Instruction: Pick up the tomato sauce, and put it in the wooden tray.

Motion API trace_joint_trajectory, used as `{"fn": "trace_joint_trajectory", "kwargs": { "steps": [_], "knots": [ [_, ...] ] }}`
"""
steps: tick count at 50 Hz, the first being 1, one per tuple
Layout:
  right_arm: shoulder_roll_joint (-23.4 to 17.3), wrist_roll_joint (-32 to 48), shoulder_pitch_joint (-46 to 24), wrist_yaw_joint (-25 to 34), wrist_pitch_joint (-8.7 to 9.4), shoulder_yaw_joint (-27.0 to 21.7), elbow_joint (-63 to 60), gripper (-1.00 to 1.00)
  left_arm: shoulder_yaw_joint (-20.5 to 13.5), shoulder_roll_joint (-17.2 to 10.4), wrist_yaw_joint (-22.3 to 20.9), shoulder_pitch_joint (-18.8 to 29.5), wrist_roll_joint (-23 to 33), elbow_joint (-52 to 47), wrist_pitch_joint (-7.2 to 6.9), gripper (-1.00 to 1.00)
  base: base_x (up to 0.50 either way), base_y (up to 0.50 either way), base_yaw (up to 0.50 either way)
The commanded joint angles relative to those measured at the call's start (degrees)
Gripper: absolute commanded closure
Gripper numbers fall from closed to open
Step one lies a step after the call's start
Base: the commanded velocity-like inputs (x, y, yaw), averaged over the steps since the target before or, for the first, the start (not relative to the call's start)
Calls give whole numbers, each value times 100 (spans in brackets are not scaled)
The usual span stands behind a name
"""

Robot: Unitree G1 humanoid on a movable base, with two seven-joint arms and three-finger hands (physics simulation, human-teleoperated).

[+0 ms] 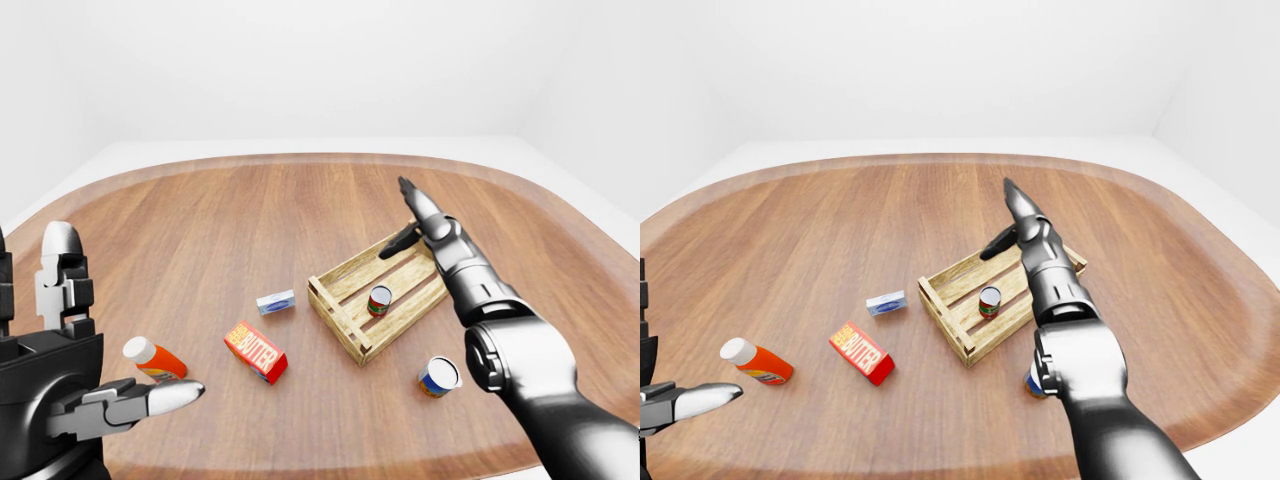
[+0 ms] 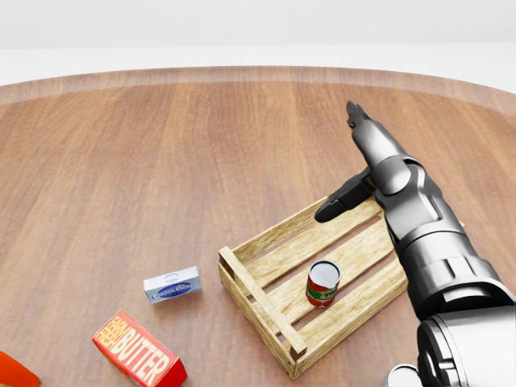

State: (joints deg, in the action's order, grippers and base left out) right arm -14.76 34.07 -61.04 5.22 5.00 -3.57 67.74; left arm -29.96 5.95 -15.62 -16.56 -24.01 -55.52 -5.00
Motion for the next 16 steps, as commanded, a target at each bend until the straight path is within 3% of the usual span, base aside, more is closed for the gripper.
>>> {"fn": "trace_joint_trajectory", "kwargs": {
  "steps": [1,4,16],
  "knots": [
    [99,-1437,277,207,0,-201,-1337,-100,7,24,-15,-25,16,-25,0,-98,0,0,0],
    [256,-2050,742,657,0,-238,-2660,-100,-15,15,-7,-4,-4,-24,0,-99,0,0,0],
    [608,-3223,2027,833,0,-207,-5476,-100,43,11,-8,-5,57,18,0,-99,0,0,0]
  ]
}}
